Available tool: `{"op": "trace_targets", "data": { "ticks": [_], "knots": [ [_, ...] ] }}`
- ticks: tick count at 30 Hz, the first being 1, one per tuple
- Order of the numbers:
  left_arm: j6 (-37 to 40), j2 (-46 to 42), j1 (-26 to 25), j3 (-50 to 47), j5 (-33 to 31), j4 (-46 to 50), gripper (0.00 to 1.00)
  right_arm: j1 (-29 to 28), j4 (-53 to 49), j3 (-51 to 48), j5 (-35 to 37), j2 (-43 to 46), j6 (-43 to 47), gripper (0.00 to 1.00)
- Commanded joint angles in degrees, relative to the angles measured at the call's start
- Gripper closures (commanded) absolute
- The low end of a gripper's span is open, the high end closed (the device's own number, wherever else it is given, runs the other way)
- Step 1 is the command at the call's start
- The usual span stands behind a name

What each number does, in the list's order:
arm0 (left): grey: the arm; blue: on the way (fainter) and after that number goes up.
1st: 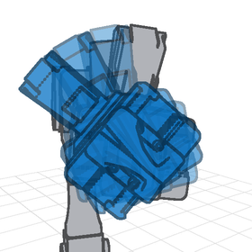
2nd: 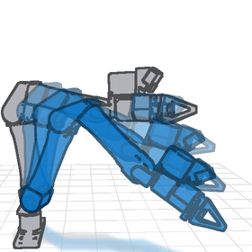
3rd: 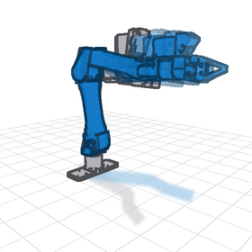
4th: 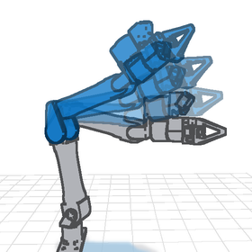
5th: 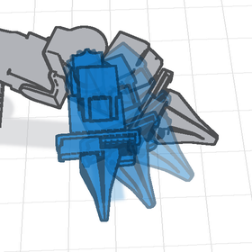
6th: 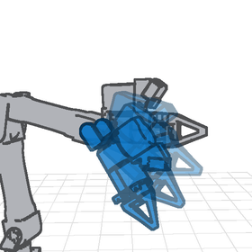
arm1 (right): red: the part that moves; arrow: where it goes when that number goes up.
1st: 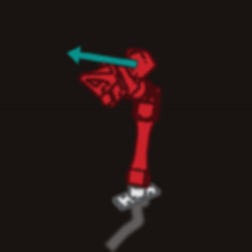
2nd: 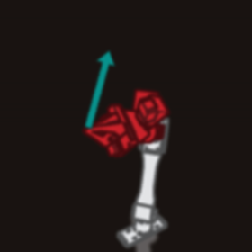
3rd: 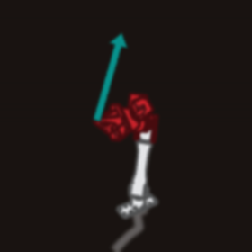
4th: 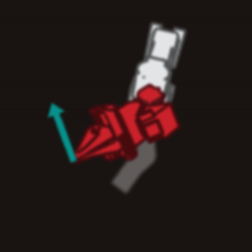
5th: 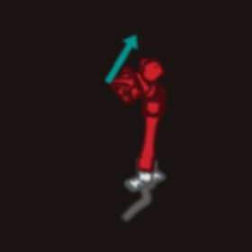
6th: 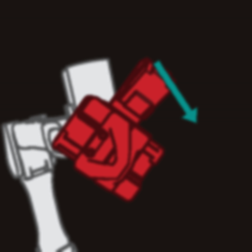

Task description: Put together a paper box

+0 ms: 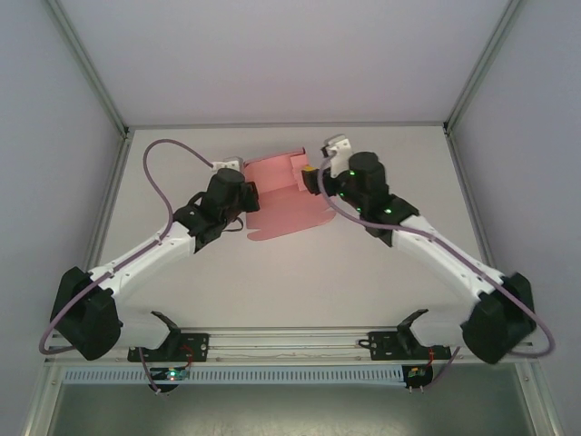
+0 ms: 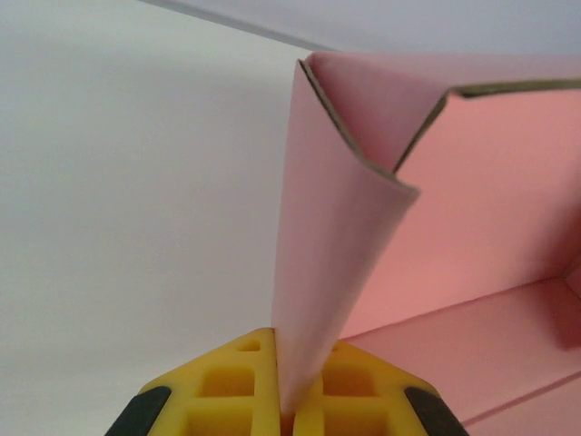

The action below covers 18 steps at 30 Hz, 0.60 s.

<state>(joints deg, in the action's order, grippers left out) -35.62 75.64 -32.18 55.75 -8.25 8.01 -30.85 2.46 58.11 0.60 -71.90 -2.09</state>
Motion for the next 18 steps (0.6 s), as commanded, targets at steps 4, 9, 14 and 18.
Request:
{"op": "trace_targets", "data": {
  "ticks": [4,9,14,18],
  "knots": [
    [1.11,-2.16,0.19,-2.4,-1.42,-4.5,1.0,4.26,-3.29,-1.18,-6.59,4.06,-2.73,0.27],
    [2.29,-1.55,0.15,-1.27,-0.62,-3.64,1.0,6.39,-6.5,-0.43,-27.97,2.06,-0.77,0.27],
    [2.9,-1.45,0.19,-1.24,1.0,-4.36,1.0,6.74,-7.48,1.72,-24.65,-1.74,-0.46,0.25],
    [3.82,-1.63,0.19,-1.17,3.04,-5.07,1.0,7.17,-7.8,4.73,-21.56,-6.44,-0.11,0.27]
  ]
}}
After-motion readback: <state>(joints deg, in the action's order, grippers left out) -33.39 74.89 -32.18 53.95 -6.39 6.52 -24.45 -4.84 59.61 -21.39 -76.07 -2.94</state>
